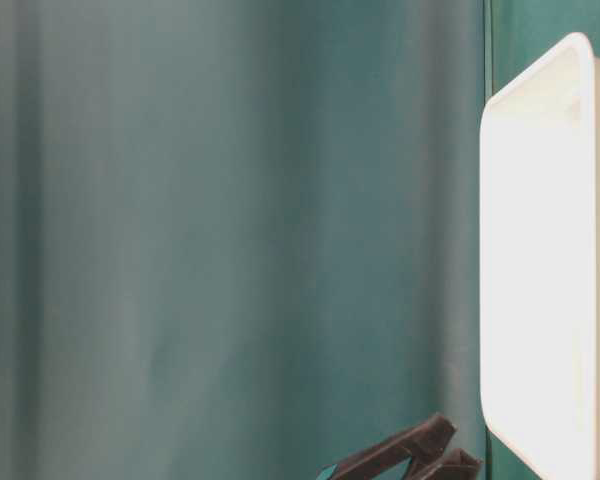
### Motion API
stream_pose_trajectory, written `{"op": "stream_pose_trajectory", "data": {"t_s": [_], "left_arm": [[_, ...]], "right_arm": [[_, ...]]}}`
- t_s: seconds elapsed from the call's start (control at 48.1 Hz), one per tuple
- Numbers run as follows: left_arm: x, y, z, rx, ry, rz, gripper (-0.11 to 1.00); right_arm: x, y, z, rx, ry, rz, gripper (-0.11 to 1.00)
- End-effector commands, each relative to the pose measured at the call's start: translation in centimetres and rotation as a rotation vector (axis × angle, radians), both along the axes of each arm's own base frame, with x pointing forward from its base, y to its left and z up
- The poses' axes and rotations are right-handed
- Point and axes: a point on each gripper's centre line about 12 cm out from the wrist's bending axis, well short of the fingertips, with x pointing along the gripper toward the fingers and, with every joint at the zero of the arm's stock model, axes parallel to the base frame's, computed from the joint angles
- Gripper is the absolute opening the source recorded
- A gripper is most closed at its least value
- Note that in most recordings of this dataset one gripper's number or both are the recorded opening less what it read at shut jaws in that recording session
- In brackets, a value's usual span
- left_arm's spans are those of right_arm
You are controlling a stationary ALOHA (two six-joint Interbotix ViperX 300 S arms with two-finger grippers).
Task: Put the tape alternately from left to right into the white case.
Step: 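Position the open right gripper over the blue tape roll, then lower the right gripper into the blue roll's hole and close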
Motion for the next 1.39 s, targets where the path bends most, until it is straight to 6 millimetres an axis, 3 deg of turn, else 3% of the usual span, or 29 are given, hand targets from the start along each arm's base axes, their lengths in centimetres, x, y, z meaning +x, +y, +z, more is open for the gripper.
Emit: {"op": "stream_pose_trajectory", "data": {"t_s": [0.0, 0.187, 0.686, 0.852, 1.102, 1.268, 1.372], "left_arm": [[0.4, -0.1, 0.9, -0.002, -0.031, -0.002, 0.93], [0.4, -0.1, 0.9, -0.003, -0.031, -0.001, 0.93], [0.3, -0.1, 0.8, -0.003, -0.026, -0.001, 0.93], [0.3, -0.1, 0.8, -0.003, -0.026, -0.001, 0.93], [0.3, -0.1, 0.7, -0.003, -0.024, -0.001, 0.93], [0.3, -0.1, 0.8, -0.003, -0.026, -0.001, 0.93], [0.3, -0.1, 0.8, -0.003, -0.026, -0.001, 0.93]], "right_arm": [[0.7, 0.2, 0.7, 0.006, -0.033, 0.005, 0.84], [0.9, 0.2, 0.6, 0.007, -0.041, 0.003, 0.84], [1.8, 0.2, -2.0, -0.002, 0.018, -0.006, 0.84], [2.0, 0.3, -2.0, -0.001, 0.015, -0.004, 0.78], [2.2, 0.3, -1.8, 0.0, 0.009, -0.004, 0.56], [2.4, 0.3, -1.6, 0.0, 0.006, -0.006, 0.16], [2.5, 0.4, -1.5, 0.001, 0.003, -0.004, 0.03]]}}
